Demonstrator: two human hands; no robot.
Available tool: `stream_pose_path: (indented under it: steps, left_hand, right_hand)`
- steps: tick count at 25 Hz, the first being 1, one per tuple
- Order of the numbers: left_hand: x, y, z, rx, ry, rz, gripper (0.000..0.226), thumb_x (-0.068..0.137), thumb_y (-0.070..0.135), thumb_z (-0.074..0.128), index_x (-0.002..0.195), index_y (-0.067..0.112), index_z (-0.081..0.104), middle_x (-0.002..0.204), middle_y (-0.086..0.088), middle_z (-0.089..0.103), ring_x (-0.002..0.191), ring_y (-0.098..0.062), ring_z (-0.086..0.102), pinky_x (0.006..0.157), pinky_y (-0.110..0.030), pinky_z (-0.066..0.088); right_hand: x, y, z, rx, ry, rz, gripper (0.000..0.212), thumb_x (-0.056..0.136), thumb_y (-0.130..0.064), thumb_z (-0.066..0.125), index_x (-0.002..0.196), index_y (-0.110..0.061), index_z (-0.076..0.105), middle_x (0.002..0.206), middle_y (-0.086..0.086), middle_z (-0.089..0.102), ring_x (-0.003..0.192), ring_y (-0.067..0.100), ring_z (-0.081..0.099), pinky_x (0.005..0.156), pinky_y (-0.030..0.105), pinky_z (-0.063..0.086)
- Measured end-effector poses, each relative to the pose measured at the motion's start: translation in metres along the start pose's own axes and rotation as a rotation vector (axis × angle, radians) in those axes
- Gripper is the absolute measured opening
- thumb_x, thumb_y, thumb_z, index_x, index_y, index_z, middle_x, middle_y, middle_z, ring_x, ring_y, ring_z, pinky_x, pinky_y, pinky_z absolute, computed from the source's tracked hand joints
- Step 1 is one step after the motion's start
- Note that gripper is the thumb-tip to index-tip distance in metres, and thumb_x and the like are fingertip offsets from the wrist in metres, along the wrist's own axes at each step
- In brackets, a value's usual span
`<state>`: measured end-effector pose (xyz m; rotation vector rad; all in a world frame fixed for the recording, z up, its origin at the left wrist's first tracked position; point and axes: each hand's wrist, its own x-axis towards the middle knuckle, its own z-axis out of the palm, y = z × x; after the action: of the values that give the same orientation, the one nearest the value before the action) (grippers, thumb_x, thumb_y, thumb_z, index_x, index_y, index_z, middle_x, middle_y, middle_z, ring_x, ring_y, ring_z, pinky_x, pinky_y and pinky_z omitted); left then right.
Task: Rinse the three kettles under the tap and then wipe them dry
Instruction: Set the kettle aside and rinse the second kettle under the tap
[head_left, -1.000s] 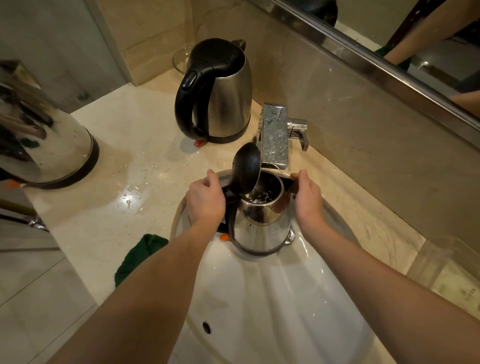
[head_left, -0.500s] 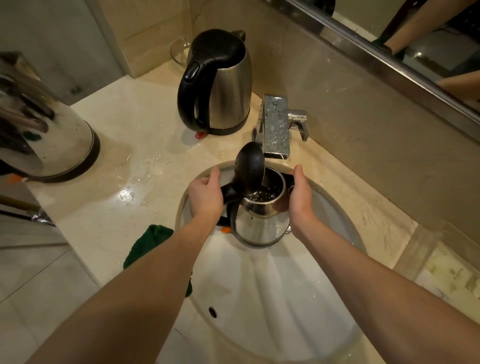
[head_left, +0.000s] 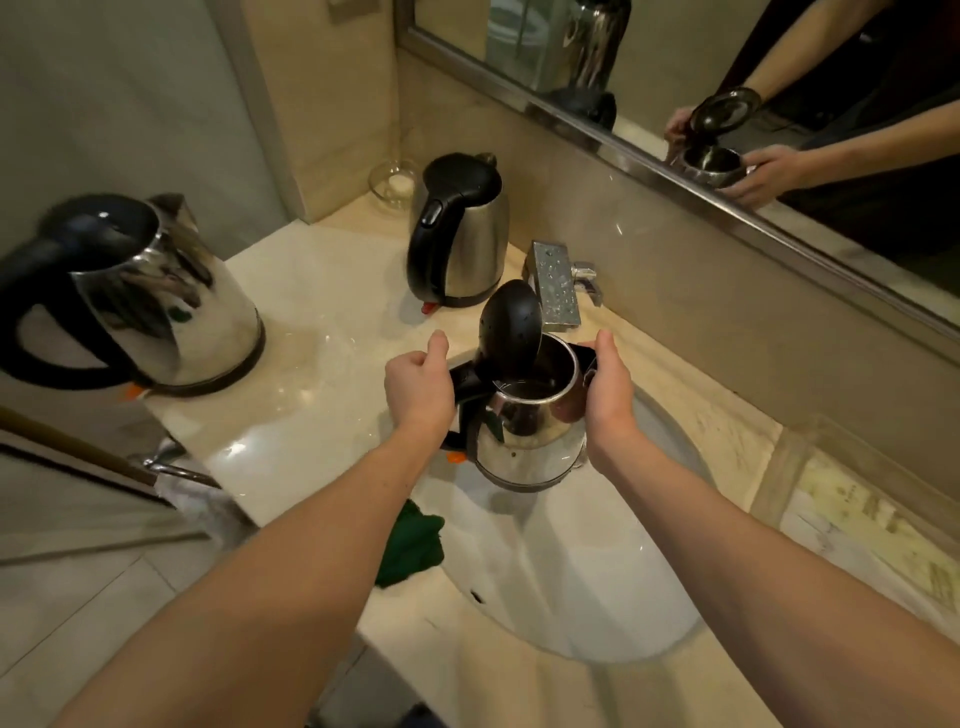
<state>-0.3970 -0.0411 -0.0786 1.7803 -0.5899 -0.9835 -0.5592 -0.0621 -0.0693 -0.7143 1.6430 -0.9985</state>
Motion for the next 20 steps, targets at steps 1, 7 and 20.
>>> stream_pose_path:
  steps: [1,7,20]
  left_hand:
    - [0.0,0.006,-0.011,-0.004,-0.002,0.013,0.05,0.094,0.044,0.053,0.055,0.015,0.037,0.061,-0.01,0.037,0.061,-0.026,0.046,0.071,-0.054,0.055]
    - [0.02,0.044,-0.085,0.018,0.052,0.107,0.052,0.094,0.046,0.052,0.054,0.016,0.035,0.059,-0.009,0.035,0.059,-0.026,0.045,0.07,-0.054,0.053]
    - [0.113,0.045,-0.168,-0.065,0.15,0.079,0.051,0.099,0.039,0.05,0.065,0.001,0.058,0.061,0.0,0.054,0.064,-0.018,0.054,0.071,-0.035,0.047]
  right_hand:
    - [-0.008,-0.003,0.007,0.004,-0.008,-0.012,0.054,0.099,-0.056,0.03,0.111,-0.015,0.063,0.111,0.011,0.066,0.09,0.019,0.06,0.05,0.023,0.046]
    - [-0.052,-0.032,0.071,0.043,-0.057,-0.071,0.059,0.099,-0.055,0.031,0.115,-0.01,0.065,0.114,0.013,0.067,0.104,0.022,0.061,0.064,0.029,0.043]
    - [-0.039,-0.061,0.234,0.18,0.007,-0.053,0.047,0.098,-0.05,0.038,0.089,-0.016,0.068,0.083,0.004,0.068,0.087,0.021,0.064,0.081,0.039,0.05]
